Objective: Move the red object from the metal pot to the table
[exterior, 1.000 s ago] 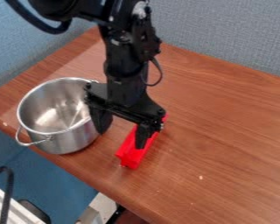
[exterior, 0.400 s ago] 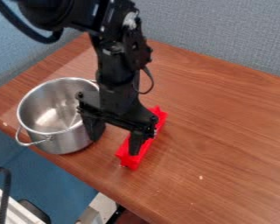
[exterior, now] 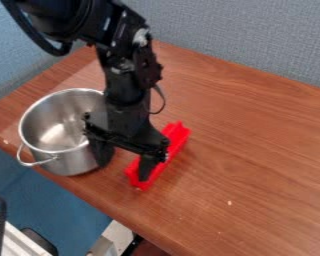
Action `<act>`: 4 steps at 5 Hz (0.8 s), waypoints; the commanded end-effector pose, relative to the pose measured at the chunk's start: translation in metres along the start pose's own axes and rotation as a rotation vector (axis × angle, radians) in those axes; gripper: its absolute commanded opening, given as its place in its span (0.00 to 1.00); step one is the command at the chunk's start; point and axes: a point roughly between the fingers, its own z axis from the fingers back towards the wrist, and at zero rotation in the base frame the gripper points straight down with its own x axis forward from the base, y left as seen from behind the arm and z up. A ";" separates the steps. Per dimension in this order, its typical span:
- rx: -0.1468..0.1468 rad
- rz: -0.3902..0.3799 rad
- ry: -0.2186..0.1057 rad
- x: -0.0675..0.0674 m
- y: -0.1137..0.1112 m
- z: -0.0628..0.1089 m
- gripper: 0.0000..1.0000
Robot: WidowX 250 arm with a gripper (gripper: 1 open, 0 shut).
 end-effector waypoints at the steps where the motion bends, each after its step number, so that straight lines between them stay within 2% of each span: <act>1: 0.020 0.002 -0.011 0.013 0.018 0.000 0.00; 2: 0.018 -0.014 -0.006 0.018 0.026 0.003 0.00; 3: 0.012 0.049 -0.007 0.010 0.012 0.015 0.00; 4: 0.014 0.086 -0.024 0.002 -0.010 0.036 0.00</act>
